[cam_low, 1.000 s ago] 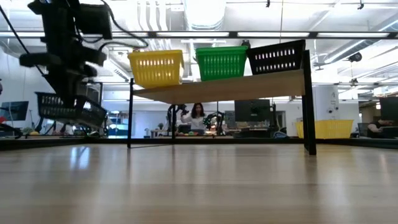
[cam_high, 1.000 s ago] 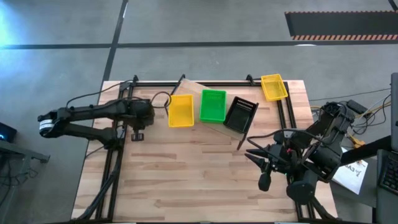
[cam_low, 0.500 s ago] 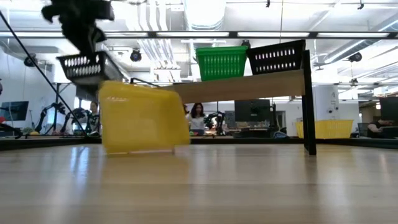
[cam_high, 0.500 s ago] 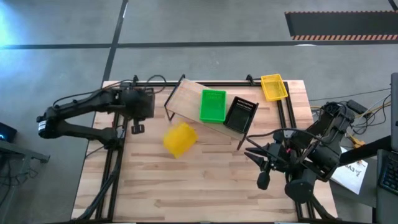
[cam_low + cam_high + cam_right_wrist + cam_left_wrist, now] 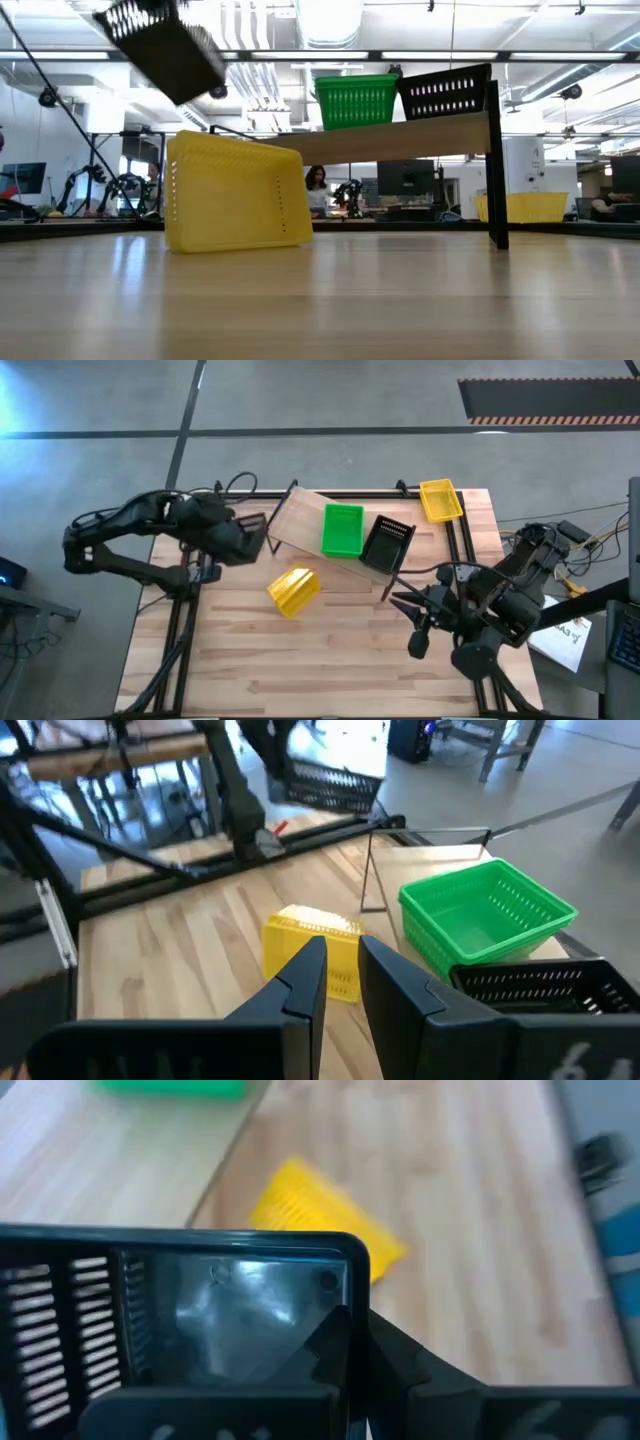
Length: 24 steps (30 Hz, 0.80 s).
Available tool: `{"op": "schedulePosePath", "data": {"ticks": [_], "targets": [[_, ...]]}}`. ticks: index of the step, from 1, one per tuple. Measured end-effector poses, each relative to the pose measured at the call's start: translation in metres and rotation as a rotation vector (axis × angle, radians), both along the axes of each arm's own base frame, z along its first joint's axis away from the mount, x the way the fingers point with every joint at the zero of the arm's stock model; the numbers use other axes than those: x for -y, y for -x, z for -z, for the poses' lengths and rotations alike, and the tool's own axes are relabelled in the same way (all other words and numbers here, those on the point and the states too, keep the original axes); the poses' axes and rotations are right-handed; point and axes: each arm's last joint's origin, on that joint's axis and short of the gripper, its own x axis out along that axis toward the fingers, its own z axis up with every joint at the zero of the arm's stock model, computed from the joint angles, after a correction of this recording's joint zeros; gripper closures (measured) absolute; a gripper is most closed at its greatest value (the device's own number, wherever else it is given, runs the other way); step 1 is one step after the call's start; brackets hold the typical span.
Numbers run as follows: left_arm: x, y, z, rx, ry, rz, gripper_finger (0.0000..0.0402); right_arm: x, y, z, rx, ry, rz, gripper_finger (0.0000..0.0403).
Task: Stack baskets on shelf by color
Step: Stack the black bin on top of the black bin
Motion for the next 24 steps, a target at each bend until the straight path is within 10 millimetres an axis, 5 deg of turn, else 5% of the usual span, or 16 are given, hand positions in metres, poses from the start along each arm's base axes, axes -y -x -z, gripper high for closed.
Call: {"op": "schedulePosePath", "data": {"ticks": [7,14,18,24], "targets": [[0.049,-0.039,-0.034,0.069,0.080,0.197,0.0401,0.032,-0.033,-0.027,-0.092,-0.028,-0.171,0.0321],[0.101,-0.096,-0.029,-0.010,0.069,0.357,0.0401,0.084,-0.069,-0.051,-0.058,-0.006,-0.494,0.0268],[0.120,-0.123,-0.027,0.006,0.054,0.403,0.0401,0.108,-0.088,-0.038,-0.103,-0.046,-0.619,0.0246],[0.130,-0.150,-0.028,0.077,0.045,0.418,0.0401,0.107,-0.128,-0.001,-0.215,-0.090,-0.813,0.0243]]}}
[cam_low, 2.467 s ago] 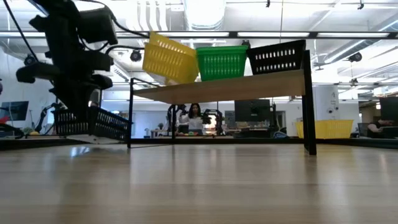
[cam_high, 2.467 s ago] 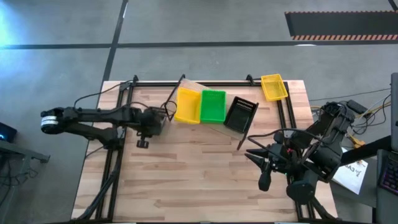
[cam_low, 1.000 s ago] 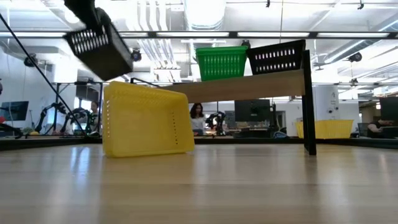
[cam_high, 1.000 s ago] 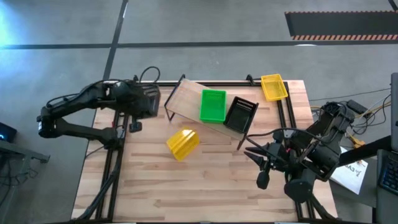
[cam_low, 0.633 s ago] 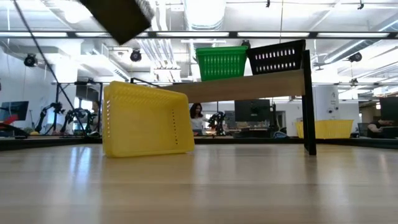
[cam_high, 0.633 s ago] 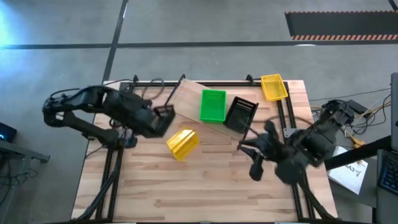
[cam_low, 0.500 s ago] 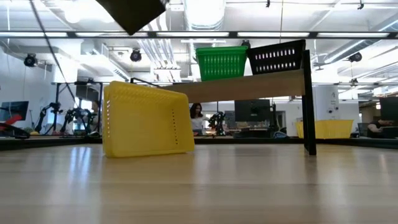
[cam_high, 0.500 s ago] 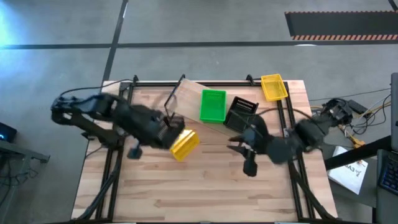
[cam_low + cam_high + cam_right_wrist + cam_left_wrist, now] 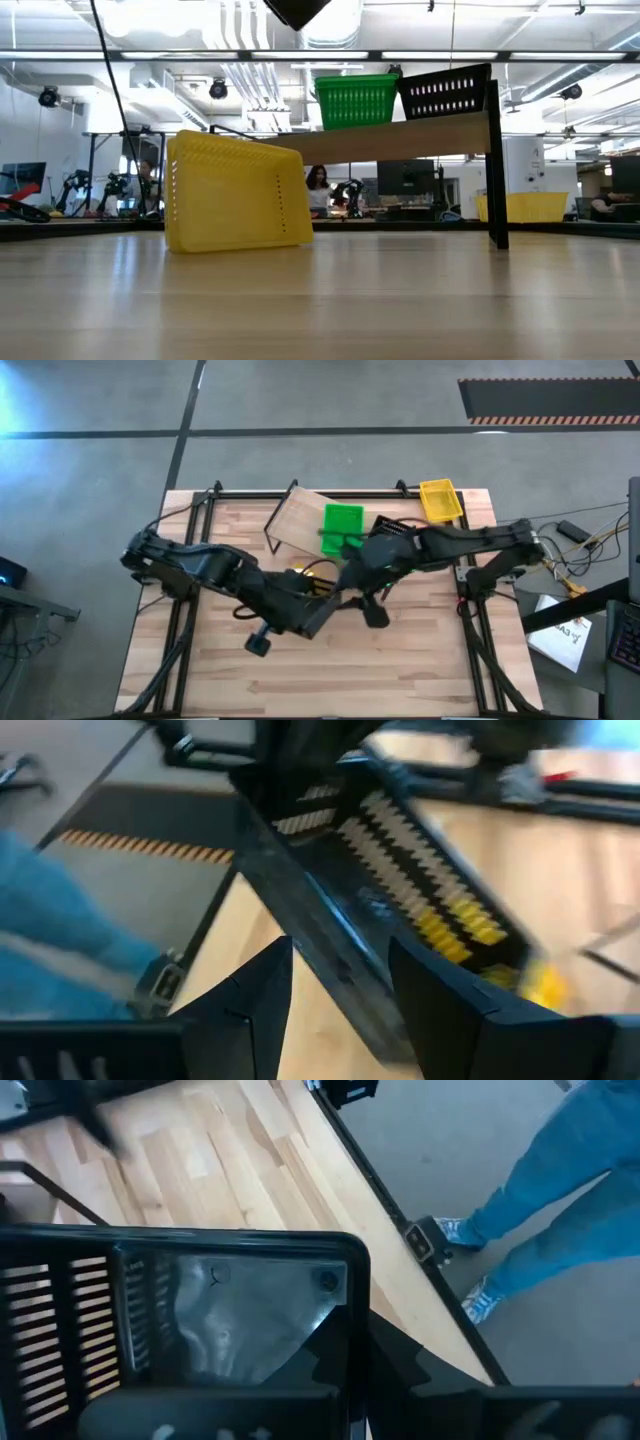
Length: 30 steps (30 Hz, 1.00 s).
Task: Stack baskets on shelf by color
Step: Stack the black bin on top of the black bin
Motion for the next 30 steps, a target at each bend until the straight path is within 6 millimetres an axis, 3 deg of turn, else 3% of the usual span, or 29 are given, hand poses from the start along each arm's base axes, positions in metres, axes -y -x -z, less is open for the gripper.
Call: {"op": "schedulePosePath", "data": {"ticks": [6,11,18,21,30], "targets": [[0.003,-0.011,0.007,-0.007,-0.018,0.011,0.0401,-0.007,-0.025,0.018,-0.062,0.013,-0.098,0.0243],[0.004,-0.014,0.009,0.003,-0.032,-0.006,0.0401,-0.011,-0.035,0.019,-0.091,0.020,-0.190,0.0250],[0.003,-0.017,0.007,0.052,-0.065,-0.050,0.0392,-0.013,-0.043,0.018,-0.112,0.070,-0.256,0.0347],[0.002,-0.016,0.005,0.066,-0.062,-0.059,0.0362,-0.015,-0.041,0.019,-0.141,0.089,-0.280,0.0385],[-0.008,0.008,-0.020,0.138,-0.018,-0.093,0.0232,-0.022,-0.005,0.018,-0.288,0.283,-0.335,0.0394]]}}
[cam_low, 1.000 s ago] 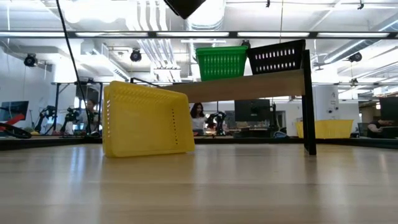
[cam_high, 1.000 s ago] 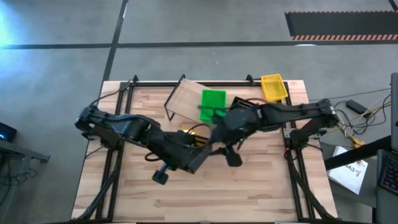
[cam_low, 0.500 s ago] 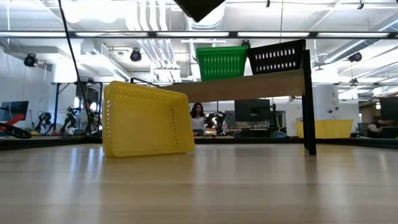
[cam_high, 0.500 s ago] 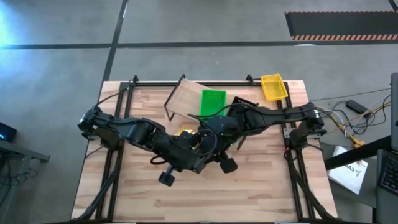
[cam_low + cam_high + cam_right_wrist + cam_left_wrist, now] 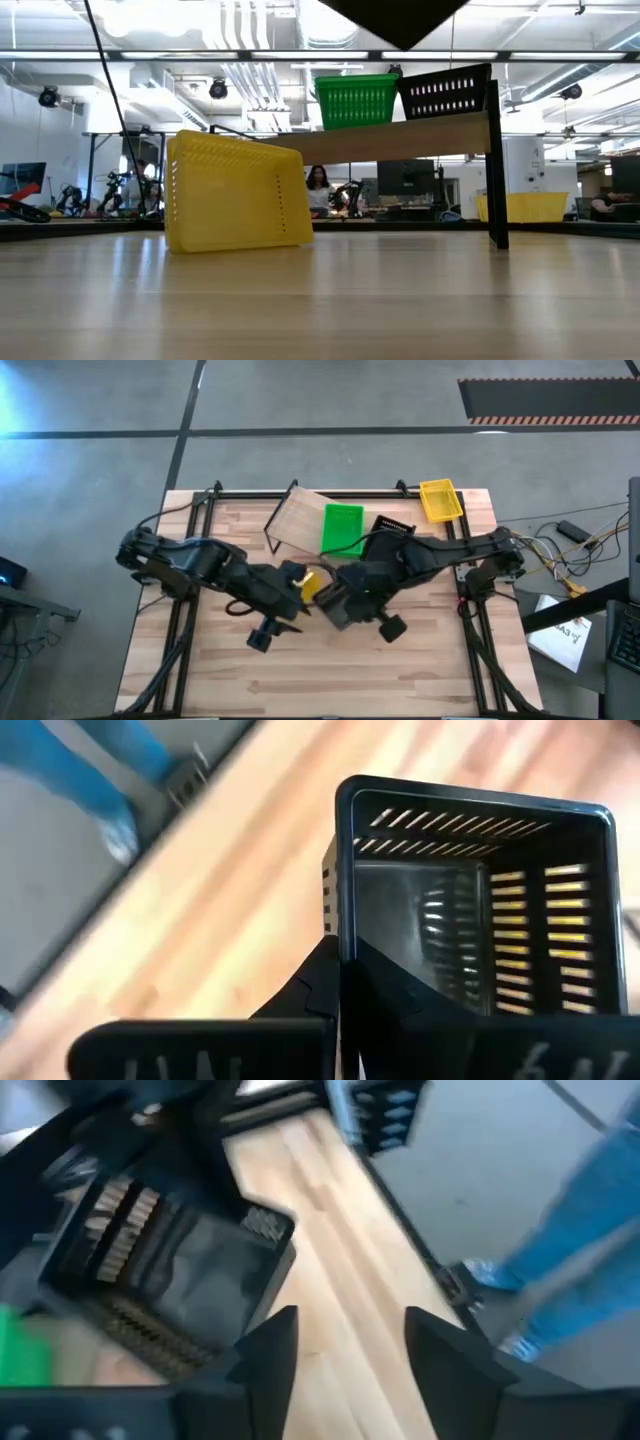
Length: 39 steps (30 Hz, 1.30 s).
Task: Stack baskets on shelf by color
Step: Stack the black bin on top of the black bin
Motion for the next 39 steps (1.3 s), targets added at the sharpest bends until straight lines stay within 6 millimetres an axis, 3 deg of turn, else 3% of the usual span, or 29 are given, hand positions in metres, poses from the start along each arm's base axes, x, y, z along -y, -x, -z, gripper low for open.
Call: {"op": "schedulePosePath", "data": {"ticks": [7,12,24,39], "targets": [[-0.013,0.020,-0.015,0.065,-0.003,-0.208,0.0211,0.016,0.044,-0.025,0.031,0.301,0.010,0.0394],[-0.015,0.023,-0.015,0.074,-0.024,-0.236,0.0211,0.044,0.074,-0.033,-0.031,0.589,0.074,0.0394],[-0.013,0.018,-0.006,0.043,-0.042,-0.238,0.0210,0.078,0.086,0.001,-0.175,0.668,-0.177,0.0394],[-0.013,0.018,-0.005,0.043,-0.042,-0.238,0.0210,0.083,0.095,0.024,-0.229,0.568,-0.234,0.0394]]}}
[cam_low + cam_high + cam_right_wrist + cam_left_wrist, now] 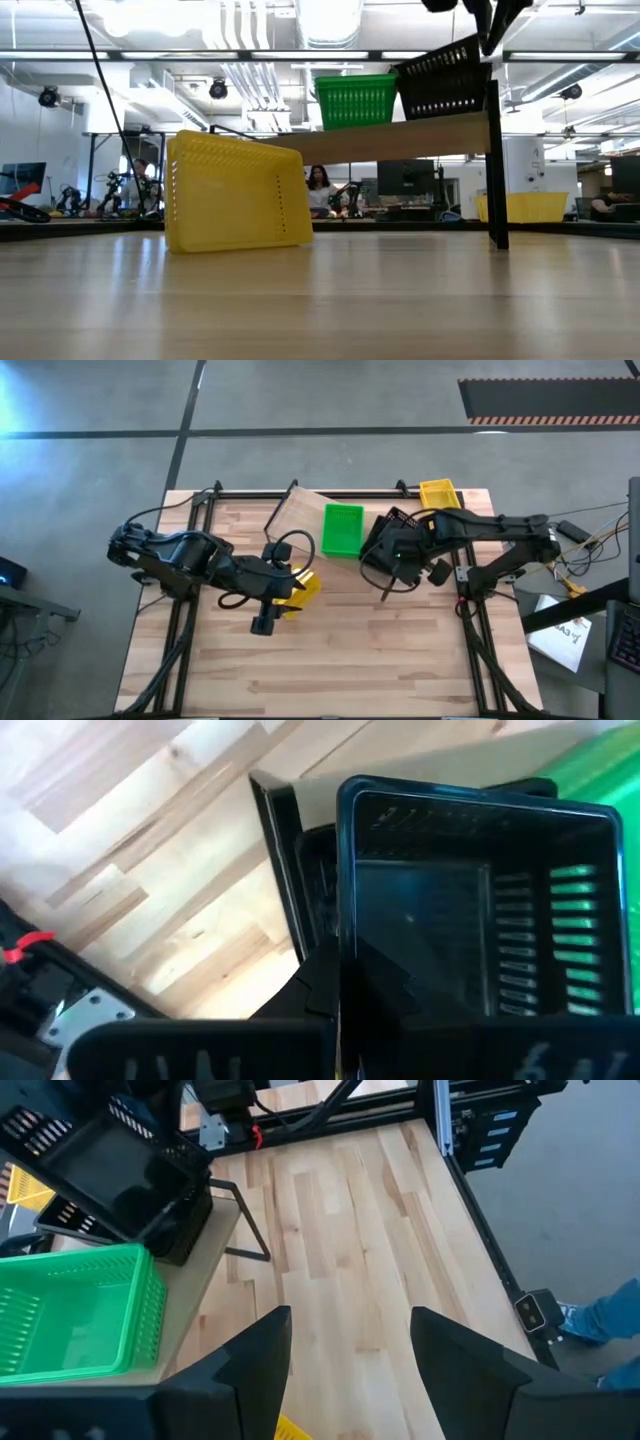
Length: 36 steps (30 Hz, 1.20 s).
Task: Stack baskets on shelf by color
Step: Stack the black bin on top of the black bin, then adjust the stacked green bins on the shelf
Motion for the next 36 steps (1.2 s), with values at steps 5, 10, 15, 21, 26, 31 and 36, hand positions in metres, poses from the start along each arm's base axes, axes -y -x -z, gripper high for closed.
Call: {"op": "schedulePosePath", "data": {"ticks": [5,10,15,21,26,31,36], "targets": [[0.000,0.000,0.000,0.000,0.000,0.000,0.0210,0.002,-0.005,0.009,-0.009,0.034,-0.023,0.0379],[0.000,0.000,0.000,-0.001,0.000,0.000,0.0210,0.001,-0.008,0.009,0.023,0.036,-0.057,0.0342],[0.000,0.000,0.000,-0.001,0.000,0.000,0.0210,0.002,-0.005,0.007,0.030,0.033,-0.025,0.0293],[0.000,0.000,0.000,-0.003,0.037,-0.029,0.0210,0.007,-0.003,0.004,0.082,0.159,0.180,0.0246],[-0.007,-0.001,0.001,0.002,0.179,-0.270,0.0210,0.006,0.003,-0.009,0.215,0.016,0.549,0.0239],[-0.056,-0.004,0.014,-0.085,0.289,-0.671,0.0211,0.005,0.020,-0.029,0.426,-0.189,0.954,0.0242],[-0.127,-0.015,0.024,-0.069,0.318,-0.813,0.0247,-0.009,0.044,-0.050,0.619,-0.404,1.200,0.0260]]}}
